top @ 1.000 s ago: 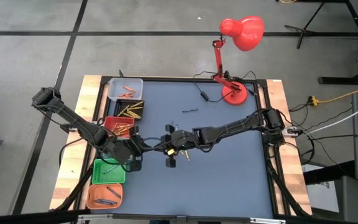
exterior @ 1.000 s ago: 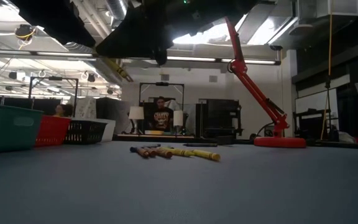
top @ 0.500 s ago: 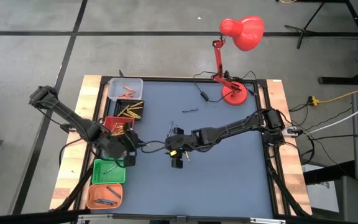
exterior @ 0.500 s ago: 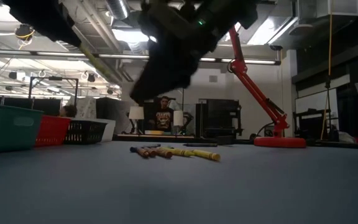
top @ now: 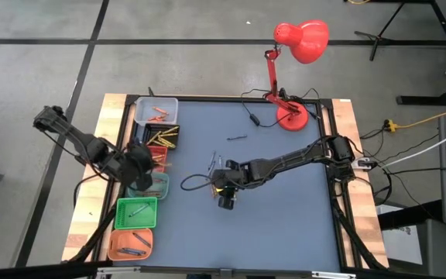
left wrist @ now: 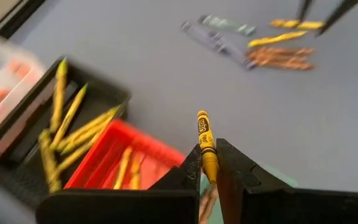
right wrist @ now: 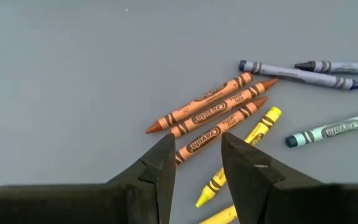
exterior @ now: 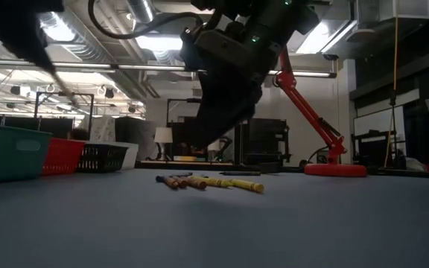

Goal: Sort crayons
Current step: Put the yellow crayon into the orange bin, then put the brown crayon into the blue bin

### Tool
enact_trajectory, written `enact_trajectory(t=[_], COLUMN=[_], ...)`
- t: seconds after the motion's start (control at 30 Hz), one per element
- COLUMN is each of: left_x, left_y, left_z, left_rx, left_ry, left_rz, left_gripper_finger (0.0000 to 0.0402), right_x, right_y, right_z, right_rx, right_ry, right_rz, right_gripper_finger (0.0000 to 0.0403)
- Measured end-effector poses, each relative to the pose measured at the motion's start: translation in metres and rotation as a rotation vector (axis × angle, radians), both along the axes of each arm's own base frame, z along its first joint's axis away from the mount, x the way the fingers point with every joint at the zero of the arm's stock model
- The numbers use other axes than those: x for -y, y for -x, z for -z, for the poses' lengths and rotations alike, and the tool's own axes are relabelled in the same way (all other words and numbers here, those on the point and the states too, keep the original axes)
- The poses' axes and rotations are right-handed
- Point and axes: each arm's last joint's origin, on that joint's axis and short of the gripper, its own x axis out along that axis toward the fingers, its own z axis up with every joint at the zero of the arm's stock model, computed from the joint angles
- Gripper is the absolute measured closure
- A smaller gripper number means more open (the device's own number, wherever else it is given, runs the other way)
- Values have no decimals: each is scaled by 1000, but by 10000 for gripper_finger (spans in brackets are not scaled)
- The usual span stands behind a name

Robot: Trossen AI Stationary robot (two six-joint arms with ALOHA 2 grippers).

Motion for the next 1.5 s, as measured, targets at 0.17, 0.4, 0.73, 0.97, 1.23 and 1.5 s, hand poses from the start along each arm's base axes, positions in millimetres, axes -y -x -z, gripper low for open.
enact_trajectory(t=[0.17,0.4,0.73,0.97,1.23,1.5], left_x=[-8,-13,-13,-13,-13,-13], left_y=[14,23,24,24,24,23], left_z=[5,8,9,8,8,8], left_rx=[-81,-135,-147,-139,-137,-132], left_ry=[22,66,76,83,85,88], left_rz=[-131,-275,-278,-292,-293,-293], left_gripper_finger=[388,388,388,379,315,306], right_x=[0,0,2,5,5,5], right_y=[0,0,3,6,6,6], right_z=[0,0,2,3,3,3], right_rx=[-4,-6,-31,-49,-50,-49], right_ry=[1,1,50,133,133,136], right_rz=[0,0,26,72,72,73], right_gripper_finger=[276,276,276,276,276,276])
